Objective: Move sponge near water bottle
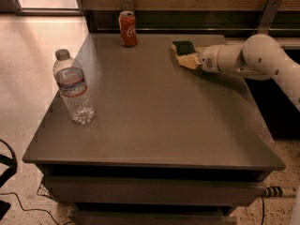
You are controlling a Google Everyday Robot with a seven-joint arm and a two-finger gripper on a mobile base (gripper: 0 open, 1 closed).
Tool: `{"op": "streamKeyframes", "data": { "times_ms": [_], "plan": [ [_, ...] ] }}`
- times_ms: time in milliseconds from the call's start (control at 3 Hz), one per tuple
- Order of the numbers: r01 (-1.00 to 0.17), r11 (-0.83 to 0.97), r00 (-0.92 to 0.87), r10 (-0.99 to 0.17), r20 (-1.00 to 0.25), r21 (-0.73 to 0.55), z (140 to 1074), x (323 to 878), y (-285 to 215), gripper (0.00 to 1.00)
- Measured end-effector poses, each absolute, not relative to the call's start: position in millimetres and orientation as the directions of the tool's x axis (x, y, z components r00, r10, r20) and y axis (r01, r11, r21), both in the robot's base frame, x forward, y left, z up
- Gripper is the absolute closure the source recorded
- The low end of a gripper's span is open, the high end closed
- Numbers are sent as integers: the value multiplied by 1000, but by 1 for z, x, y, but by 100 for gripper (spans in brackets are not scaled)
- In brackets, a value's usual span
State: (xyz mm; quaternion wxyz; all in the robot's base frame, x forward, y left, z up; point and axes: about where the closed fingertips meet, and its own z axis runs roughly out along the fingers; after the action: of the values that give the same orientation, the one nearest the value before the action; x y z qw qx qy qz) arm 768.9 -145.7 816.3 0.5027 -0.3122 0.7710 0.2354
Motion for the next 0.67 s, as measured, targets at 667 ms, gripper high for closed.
{"op": "streamKeyframes", "data": {
  "times_ms": [667],
  "plan": [
    [-718,694,-299,-245,-922,49,817,769,-146,100]
  ]
}}
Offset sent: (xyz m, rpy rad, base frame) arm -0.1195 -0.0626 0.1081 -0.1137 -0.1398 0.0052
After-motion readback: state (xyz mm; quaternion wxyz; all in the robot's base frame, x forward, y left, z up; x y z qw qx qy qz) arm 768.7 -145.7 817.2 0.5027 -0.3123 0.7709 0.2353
